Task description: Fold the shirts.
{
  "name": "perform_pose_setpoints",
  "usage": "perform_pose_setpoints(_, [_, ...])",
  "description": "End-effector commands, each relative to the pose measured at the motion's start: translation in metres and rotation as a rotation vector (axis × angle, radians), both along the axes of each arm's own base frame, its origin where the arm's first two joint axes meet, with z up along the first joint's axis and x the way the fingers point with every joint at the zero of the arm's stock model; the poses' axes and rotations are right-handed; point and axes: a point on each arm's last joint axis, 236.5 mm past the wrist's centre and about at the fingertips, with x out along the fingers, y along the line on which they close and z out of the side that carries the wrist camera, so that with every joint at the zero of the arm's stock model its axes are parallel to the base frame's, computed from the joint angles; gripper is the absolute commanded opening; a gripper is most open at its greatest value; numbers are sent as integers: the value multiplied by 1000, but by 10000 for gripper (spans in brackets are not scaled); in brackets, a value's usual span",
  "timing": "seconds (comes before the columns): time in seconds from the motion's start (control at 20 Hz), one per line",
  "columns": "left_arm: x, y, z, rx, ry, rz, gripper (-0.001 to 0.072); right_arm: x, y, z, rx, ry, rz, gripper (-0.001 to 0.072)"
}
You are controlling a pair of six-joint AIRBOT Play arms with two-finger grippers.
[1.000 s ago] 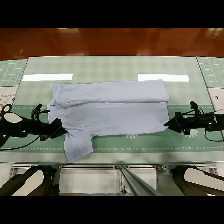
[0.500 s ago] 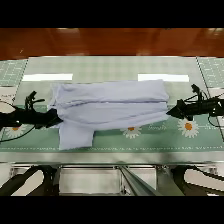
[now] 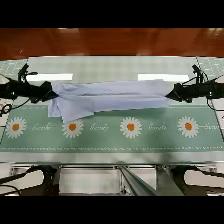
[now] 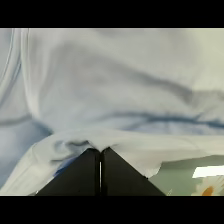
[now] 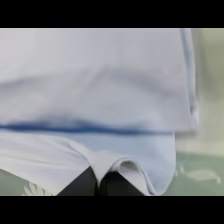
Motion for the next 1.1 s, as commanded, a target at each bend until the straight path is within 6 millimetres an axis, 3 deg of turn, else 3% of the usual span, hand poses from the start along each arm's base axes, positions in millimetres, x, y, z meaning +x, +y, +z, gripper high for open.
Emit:
perform_pose_setpoints(0.0, [42,-2,-5,-37,-8,5,17,37,2,-1,29,-31,-38,37])
perform_pose_setpoints(0.15, [65,-3,-17,-38,-4,-9,17,62,4,-5,79,-39,-59,37])
perform_pose_setpoints(0.4, [91,-6,-35,-39,0,-27,18,82,3,-18,115,-31,-74,37])
perform_pose_setpoints(0.8, [104,-2,-43,-24,-22,-4,18,91,6,-27,147,-25,-91,38])
perform_pose_setpoints(0.85, [104,-2,-42,-25,-23,-3,17,91,6,-27,148,-24,-90,103])
perform_pose_setpoints(0.9, [105,-4,-40,-41,-26,2,20,90,6,-27,152,-20,-91,285])
perform_pose_setpoints(0.95, [106,-9,-37,-67,-29,10,90,87,8,-26,157,-14,-82,399])
perform_pose_setpoints(1.05, [103,-18,-25,-115,-16,-14,510,81,7,-19,162,-5,-59,412])
